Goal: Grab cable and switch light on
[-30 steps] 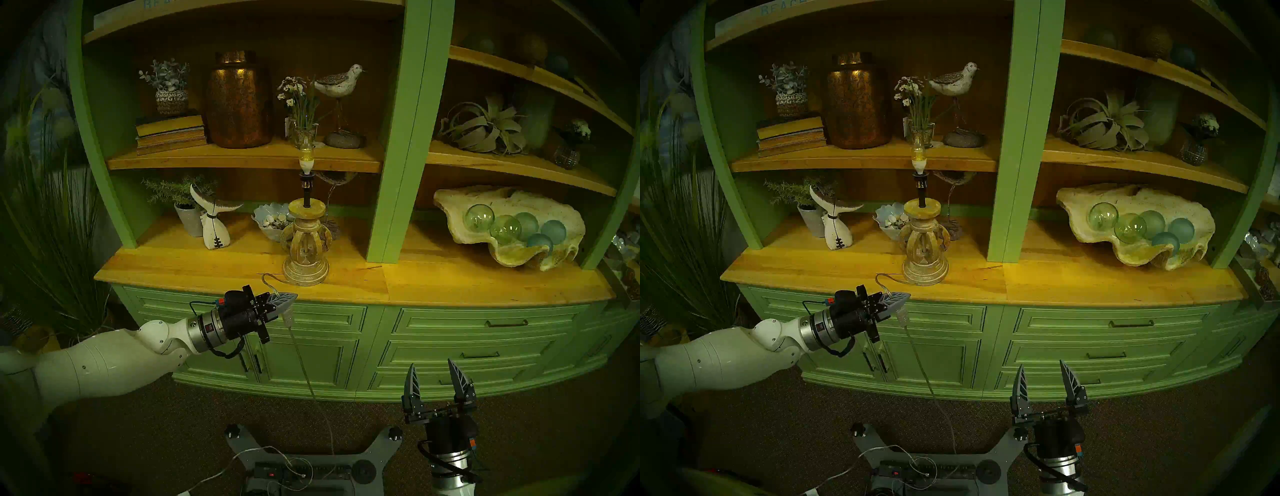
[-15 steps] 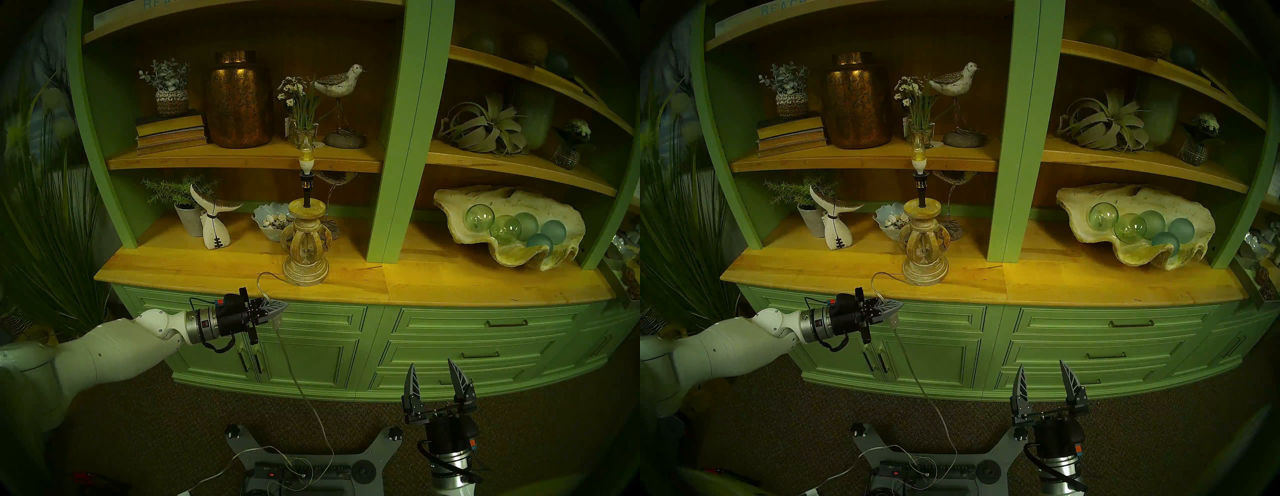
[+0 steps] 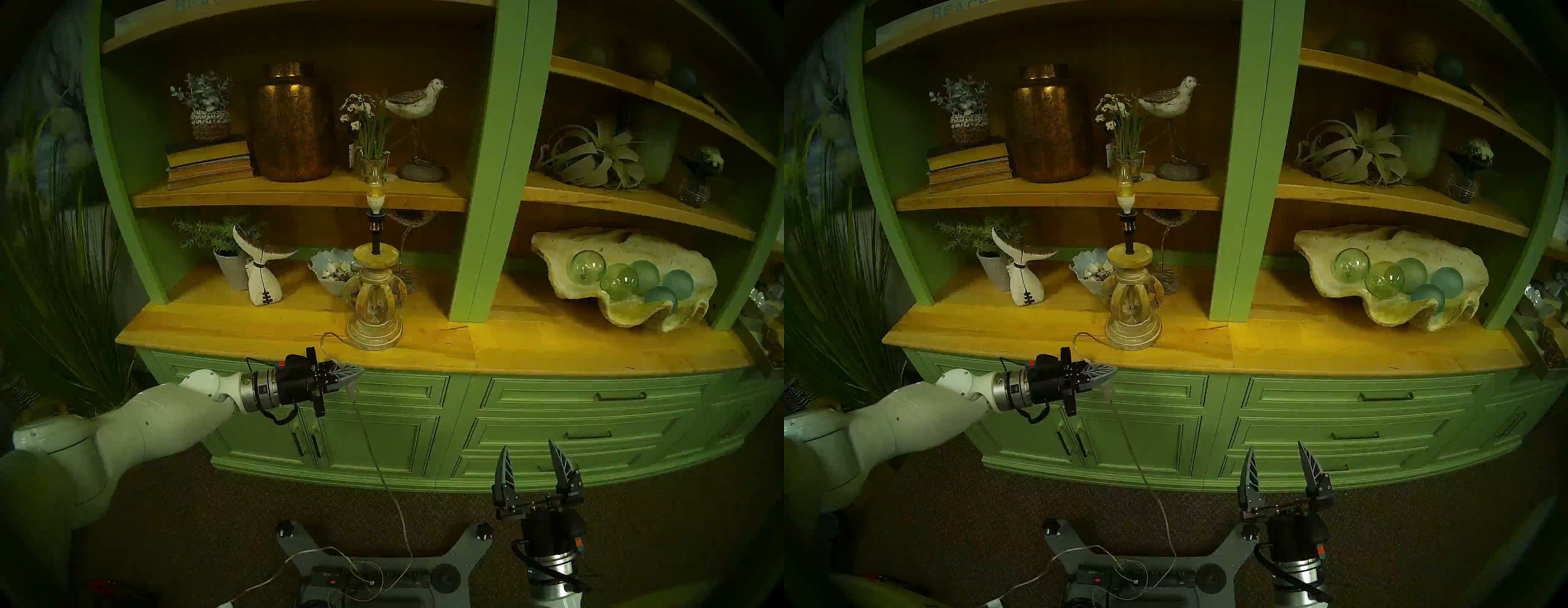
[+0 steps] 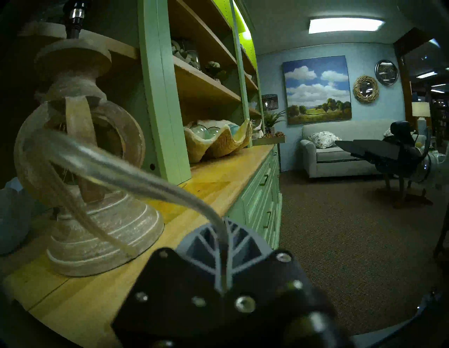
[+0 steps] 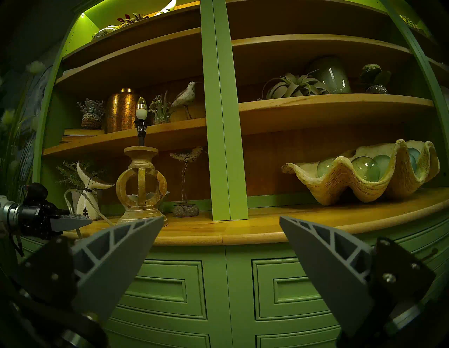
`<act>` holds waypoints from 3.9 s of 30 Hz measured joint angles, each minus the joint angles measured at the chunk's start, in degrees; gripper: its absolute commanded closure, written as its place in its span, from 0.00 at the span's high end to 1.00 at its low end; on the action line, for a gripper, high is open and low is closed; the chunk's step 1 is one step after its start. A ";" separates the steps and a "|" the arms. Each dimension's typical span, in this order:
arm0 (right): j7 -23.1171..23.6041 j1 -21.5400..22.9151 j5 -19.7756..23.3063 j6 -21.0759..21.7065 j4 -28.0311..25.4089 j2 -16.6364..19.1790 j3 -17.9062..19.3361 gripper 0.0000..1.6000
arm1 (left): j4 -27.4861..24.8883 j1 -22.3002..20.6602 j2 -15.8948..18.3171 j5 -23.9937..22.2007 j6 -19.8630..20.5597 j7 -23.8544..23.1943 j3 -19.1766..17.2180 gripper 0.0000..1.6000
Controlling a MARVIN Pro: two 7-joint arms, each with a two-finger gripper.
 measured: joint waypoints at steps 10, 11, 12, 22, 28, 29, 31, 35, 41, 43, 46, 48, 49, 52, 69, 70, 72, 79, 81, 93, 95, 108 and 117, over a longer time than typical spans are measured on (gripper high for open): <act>0.00 0.00 0.00 0.00 0.00 0.00 0.00 1.00 | -5.94 -0.22 1.73 -2.36 -2.10 2.18 -0.68 0.00; 0.00 0.00 0.00 0.00 0.00 0.00 0.00 1.00 | -6.54 -0.21 2.02 -2.43 -2.28 2.36 -0.58 0.00; 0.00 0.00 0.00 0.00 0.00 0.00 0.00 1.00 | -7.13 -0.20 2.30 -2.51 -2.47 2.53 -0.48 0.00; 0.00 0.00 0.00 0.00 -0.02 0.00 0.00 1.00 | -15.07 0.77 6.80 -3.25 -4.25 4.41 2.40 0.00; 0.00 0.01 0.00 0.00 -0.02 0.00 0.00 1.00 | -19.96 1.14 10.13 -3.68 -4.67 4.91 4.58 0.00; 0.00 0.01 0.00 0.00 -0.02 0.00 0.00 1.00 | -20.88 1.20 10.78 -3.84 -4.68 4.94 4.89 0.00; 0.00 0.00 0.00 0.00 -0.02 0.00 0.00 1.00 | -22.49 1.24 11.96 -4.17 -4.72 4.98 5.49 0.00; 0.00 0.01 0.00 0.00 -0.02 0.00 0.00 1.00 | -25.05 1.26 13.92 -4.72 -4.72 5.02 6.51 0.00; 0.00 0.00 -0.01 0.00 -0.04 -0.01 0.00 1.00 | -27.15 1.14 16.17 -5.75 -4.72 5.04 8.14 0.00; 0.00 0.00 -0.01 0.00 -0.05 -0.01 0.00 1.00 | -27.35 1.04 16.62 -6.01 -4.73 5.05 8.70 0.00; 0.00 0.00 -0.01 0.00 -0.06 -0.01 0.00 1.00 | -27.30 0.88 16.92 -6.50 -4.75 5.07 9.44 0.00; 0.00 0.00 -0.01 0.00 -0.06 -0.01 0.00 1.00 | -27.08 0.77 16.90 -6.88 -4.79 5.10 9.75 0.00; 0.00 0.00 -0.01 0.00 -0.06 -0.01 0.00 1.00 | -27.02 0.73 16.89 -6.96 -4.81 5.12 9.82 0.00; 0.00 0.00 -0.01 0.00 -0.07 -0.01 0.00 1.00 | -26.76 0.50 16.48 -7.30 -4.89 5.19 10.26 0.00; 0.00 0.00 -0.01 0.00 -0.09 -0.01 0.00 1.00 | -26.74 -0.75 15.28 -8.80 -4.95 5.27 12.88 0.00; 0.00 0.00 -0.01 0.00 -0.09 -0.01 0.00 1.00 | -26.73 -0.83 15.26 -8.88 -4.97 5.28 13.01 0.00; 0.00 0.00 -0.01 0.00 -0.09 -0.01 0.00 1.00 | -26.73 -0.98 15.25 -8.97 -5.01 5.32 13.23 0.00; 0.01 -0.01 -0.01 0.10 -0.12 0.00 -0.04 1.00 | -26.72 -1.64 15.23 -9.34 -5.29 5.59 14.18 0.00; 0.38 -0.02 -0.05 0.49 -0.42 0.30 -0.57 1.00 | -26.72 -1.72 15.22 -9.37 -5.32 5.62 14.24 0.00; 7.51 3.44 -7.48 8.39 -7.11 6.70 -10.87 1.00 | -26.82 -1.79 15.22 -8.94 -5.33 5.65 14.52 0.00; 8.25 4.57 -8.76 10.34 -8.13 7.80 -12.53 1.00 | -26.83 -1.80 15.23 -8.89 -5.33 5.66 14.55 0.00; 9.96 10.48 -15.99 24.02 -10.09 12.47 -16.75 1.00 | -26.76 -1.99 15.28 -9.10 -5.39 5.71 14.59 0.00; 10.67 13.86 -18.40 33.74 -10.51 16.57 -12.16 1.00 | -26.78 -2.09 15.32 -9.02 -5.43 5.75 14.67 0.00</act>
